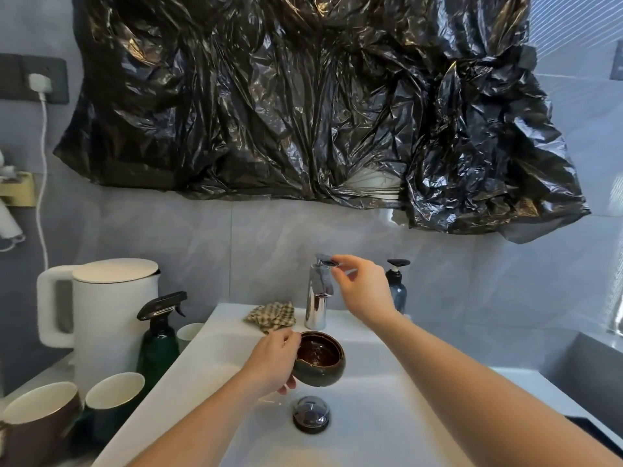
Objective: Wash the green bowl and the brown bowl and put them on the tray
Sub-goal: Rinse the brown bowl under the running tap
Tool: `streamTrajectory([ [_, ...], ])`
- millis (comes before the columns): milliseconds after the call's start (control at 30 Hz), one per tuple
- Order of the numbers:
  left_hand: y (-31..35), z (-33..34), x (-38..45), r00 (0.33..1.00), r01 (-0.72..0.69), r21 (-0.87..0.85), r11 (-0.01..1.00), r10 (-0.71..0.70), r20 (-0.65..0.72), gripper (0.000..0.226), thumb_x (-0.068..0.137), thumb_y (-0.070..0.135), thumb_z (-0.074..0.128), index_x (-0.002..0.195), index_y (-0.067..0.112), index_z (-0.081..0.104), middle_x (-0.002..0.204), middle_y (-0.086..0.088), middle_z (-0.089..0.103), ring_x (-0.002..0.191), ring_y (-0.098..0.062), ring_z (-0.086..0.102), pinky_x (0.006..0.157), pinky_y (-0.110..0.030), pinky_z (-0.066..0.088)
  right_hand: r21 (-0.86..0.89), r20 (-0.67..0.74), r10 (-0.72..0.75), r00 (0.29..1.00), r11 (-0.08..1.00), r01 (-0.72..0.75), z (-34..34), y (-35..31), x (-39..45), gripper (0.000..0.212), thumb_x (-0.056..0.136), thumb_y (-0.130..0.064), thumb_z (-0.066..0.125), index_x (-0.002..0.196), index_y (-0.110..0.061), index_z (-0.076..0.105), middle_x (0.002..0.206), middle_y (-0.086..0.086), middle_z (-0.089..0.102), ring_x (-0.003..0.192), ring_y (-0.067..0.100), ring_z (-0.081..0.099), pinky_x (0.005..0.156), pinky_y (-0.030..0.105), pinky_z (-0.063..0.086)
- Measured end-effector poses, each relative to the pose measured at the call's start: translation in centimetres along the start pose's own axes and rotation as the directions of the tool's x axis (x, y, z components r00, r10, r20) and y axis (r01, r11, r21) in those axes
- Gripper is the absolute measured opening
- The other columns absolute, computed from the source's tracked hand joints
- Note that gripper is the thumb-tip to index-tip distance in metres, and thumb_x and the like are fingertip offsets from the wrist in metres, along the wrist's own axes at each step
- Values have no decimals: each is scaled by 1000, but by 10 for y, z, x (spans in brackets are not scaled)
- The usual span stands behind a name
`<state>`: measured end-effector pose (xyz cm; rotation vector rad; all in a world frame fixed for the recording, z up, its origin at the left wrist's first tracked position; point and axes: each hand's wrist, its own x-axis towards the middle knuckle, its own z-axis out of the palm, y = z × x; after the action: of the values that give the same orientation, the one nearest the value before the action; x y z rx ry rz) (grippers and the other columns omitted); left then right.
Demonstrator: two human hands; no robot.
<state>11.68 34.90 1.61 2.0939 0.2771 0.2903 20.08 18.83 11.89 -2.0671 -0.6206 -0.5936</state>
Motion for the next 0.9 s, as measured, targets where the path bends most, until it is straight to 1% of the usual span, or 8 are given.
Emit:
streamTrajectory([
  [200, -1, 3, 3, 1000, -12, -2, 1000, 11, -16, 36, 110, 33, 37, 103, 8, 62, 81, -16, 65, 49, -20, 65, 48, -34, 52, -179, -21, -90, 996, 980, 85, -1, 5, 12, 29, 101, -42, 59, 125, -35, 73, 116, -7, 76, 101, 19, 70, 85, 39, 58],
  [300, -1, 5, 4, 1000, -20, -7, 1000, 19, -22, 38, 109, 32, 37, 103, 5, 62, 80, -17, 65, 50, -22, 66, 50, -35, 53, -217, -35, -77, 996, 974, 68, 2, 2, 21, 29, 102, -45, 56, 125, -36, 72, 116, -6, 76, 103, 23, 71, 85, 42, 59],
  [533, -2, 5, 4, 999, -25, 26, 999, 26, -24, 37, 110, 32, 36, 102, 8, 62, 85, -18, 66, 49, -18, 65, 50, -30, 52, -162, -51, -20, 998, 987, 11, 6, 2, 26, 30, 101, -48, 55, 125, -38, 71, 114, -7, 77, 95, 21, 71, 82, 43, 60],
  [600, -1, 5, 4, 1000, -22, 27, 999, 22, -17, 36, 110, 33, 35, 102, 10, 62, 88, -20, 67, 50, -17, 65, 49, -29, 52, -142, -36, -2, 999, 990, -3, 7, 2, 28, 31, 101, -48, 57, 125, -37, 71, 116, -10, 76, 98, 18, 71, 85, 43, 60],
  [667, 0, 4, 3, 1000, -24, 27, 999, 24, -15, 37, 110, 32, 35, 103, 8, 62, 88, -20, 67, 50, -18, 65, 49, -29, 52, -58, -32, 39, 999, 997, -41, 4, 1, 26, 34, 100, -48, 58, 129, -34, 70, 118, -12, 74, 103, 14, 69, 92, 42, 58],
  [733, 0, 3, 3, 999, -32, 21, 999, 32, -16, 39, 110, 31, 35, 102, 5, 62, 84, -18, 65, 50, -19, 65, 49, -31, 52, 134, -62, 127, 990, 984, -117, 1, 3, 15, 38, 101, -49, 55, 131, -29, 68, 118, -9, 73, 106, 14, 68, 98, 41, 55],
  [800, 1, 3, 1, 999, -38, 14, 999, 38, -18, 38, 110, 30, 35, 98, 5, 61, 82, -18, 66, 49, -19, 65, 49, -32, 52, 313, -86, 249, 965, 926, -211, 1, 8, -7, 34, 103, -48, 49, 125, -28, 66, 115, -6, 72, 103, 16, 69, 98, 44, 55],
  [900, 3, 3, -2, 999, -37, 3, 999, 37, -20, 35, 109, 27, 34, 92, 8, 58, 79, -18, 65, 48, -18, 63, 47, -31, 50, 364, 24, 409, 912, 846, -390, 4, 23, -46, 31, 107, -41, 46, 130, -25, 58, 120, -6, 64, 111, 20, 64, 102, 43, 52],
])
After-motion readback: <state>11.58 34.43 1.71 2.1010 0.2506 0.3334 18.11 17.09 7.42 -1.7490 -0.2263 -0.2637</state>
